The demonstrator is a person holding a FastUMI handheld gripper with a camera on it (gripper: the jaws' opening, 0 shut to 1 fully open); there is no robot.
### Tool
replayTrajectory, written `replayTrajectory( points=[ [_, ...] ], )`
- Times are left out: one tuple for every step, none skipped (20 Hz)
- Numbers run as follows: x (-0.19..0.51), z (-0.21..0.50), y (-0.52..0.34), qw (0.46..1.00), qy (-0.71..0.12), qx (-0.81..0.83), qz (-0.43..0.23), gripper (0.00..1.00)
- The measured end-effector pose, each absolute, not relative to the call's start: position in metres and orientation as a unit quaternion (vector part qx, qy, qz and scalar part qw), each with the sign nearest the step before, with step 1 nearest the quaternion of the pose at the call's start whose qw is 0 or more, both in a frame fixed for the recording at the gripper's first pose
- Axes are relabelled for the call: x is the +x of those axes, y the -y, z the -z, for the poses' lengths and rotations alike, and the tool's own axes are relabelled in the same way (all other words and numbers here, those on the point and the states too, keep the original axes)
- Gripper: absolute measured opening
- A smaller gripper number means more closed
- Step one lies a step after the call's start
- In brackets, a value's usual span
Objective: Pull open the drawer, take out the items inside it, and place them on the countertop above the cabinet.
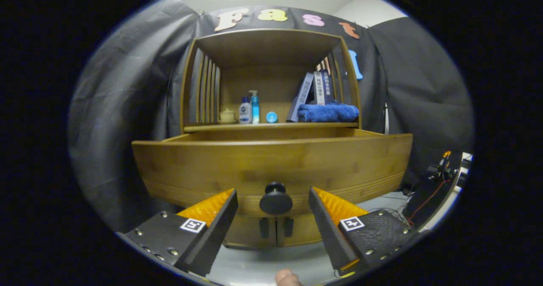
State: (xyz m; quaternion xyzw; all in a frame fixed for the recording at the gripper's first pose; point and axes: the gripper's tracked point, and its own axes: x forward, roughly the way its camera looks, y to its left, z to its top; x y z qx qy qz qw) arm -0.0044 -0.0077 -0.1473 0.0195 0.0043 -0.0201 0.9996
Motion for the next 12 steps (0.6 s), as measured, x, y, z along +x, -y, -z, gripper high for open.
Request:
replayTrajectory(
  points=[
    [0.005,0.147,0.011,0.999,0.003,0.014,0.030,0.99],
    [0.014,0.154,0.014,0.999,-0.004,-0.003,0.040,0.99],
    [0.011,0.163,-0.001,0.999,-0.012,-0.022,0.023,0.99],
    [0.019,0.154,0.004,0.999,0.012,-0.039,0.019,0.99],
    [0.013,0.154,0.000,0.997,0.020,-0.065,0.021,0.99],
    [0.013,0.154,-0.001,0.996,0.026,-0.084,0.022,0.99],
    [0.015,0.151,-0.003,0.995,0.035,-0.095,0.021,0.99],
    [0.015,0.150,-0.005,0.994,0.040,-0.097,0.020,0.99],
    [0.013,0.151,-0.005,0.995,0.044,-0.092,0.018,0.99],
    [0.014,0.151,-0.006,0.995,0.047,-0.082,0.015,0.99],
    [0.016,0.152,-0.006,0.996,0.045,-0.074,0.012,0.99],
    [0.018,0.153,-0.006,0.997,0.042,-0.061,0.008,0.99]
  ],
)
